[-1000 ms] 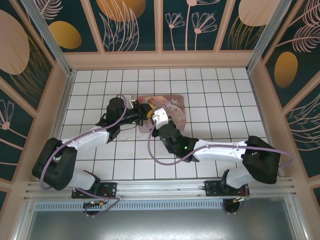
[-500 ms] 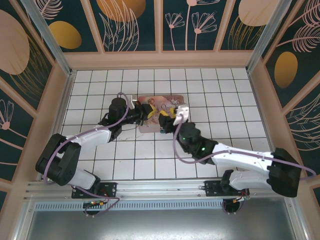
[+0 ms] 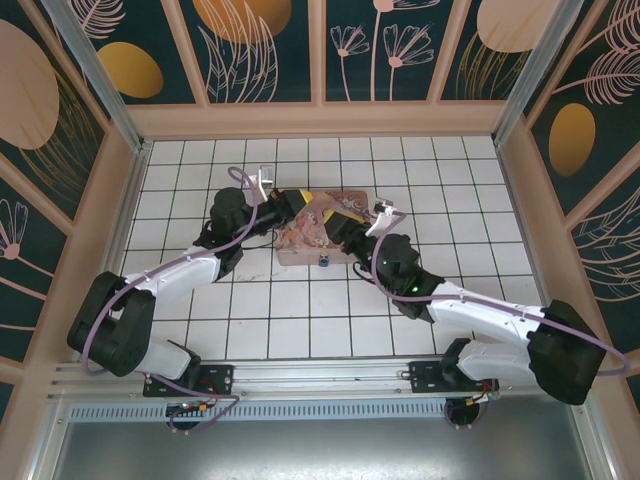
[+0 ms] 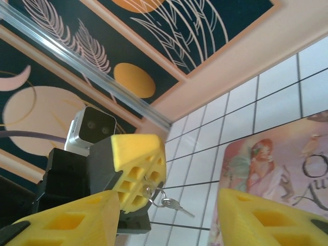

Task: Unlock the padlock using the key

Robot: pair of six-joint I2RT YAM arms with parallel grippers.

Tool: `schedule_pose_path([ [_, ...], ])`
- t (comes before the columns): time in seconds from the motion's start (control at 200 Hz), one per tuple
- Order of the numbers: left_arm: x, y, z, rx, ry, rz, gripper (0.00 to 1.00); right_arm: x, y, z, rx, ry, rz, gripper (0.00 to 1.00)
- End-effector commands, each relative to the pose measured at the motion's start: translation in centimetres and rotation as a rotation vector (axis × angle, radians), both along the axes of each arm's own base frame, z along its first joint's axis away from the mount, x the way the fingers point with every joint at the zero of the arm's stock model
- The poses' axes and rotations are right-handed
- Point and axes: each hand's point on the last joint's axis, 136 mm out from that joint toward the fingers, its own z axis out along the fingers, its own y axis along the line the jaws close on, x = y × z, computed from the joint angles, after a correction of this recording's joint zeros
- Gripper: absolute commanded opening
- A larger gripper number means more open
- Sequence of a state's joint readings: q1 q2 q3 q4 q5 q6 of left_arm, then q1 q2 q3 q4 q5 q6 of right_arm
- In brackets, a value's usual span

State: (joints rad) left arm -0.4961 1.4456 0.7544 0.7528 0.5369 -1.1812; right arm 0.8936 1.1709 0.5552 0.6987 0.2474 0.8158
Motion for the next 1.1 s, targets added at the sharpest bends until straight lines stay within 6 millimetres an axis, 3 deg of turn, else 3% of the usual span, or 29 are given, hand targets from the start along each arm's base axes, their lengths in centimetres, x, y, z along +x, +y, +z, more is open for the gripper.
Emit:
schedule_pose_path([
  [0.0, -0.4, 0.5, 4.7, -0.09, -0.179, 0.015, 0.0, -0.2, 0.3, 2.8, 0.212, -0.037, 0.079, 0.54],
  [0.165, -0.9, 0.8, 5.9, -0.138, -0.225, 0.015, 0.0, 0.3, -0.1, 3.6, 0.315, -0.074, 0.119, 0.56],
  [0.35, -1.3, 0.9, 6.7, -0.146, -0.271, 0.006, 0.0, 0.3, 1.4, 4.7, 0.347, -0.117, 0.208, 0.57],
  [1.096, -0.9, 0.6, 5.5, -0.129, -0.232, -0.001, 0.0, 0.4, 4.4, 5.4, 0.362, -0.137, 0.303, 0.47],
])
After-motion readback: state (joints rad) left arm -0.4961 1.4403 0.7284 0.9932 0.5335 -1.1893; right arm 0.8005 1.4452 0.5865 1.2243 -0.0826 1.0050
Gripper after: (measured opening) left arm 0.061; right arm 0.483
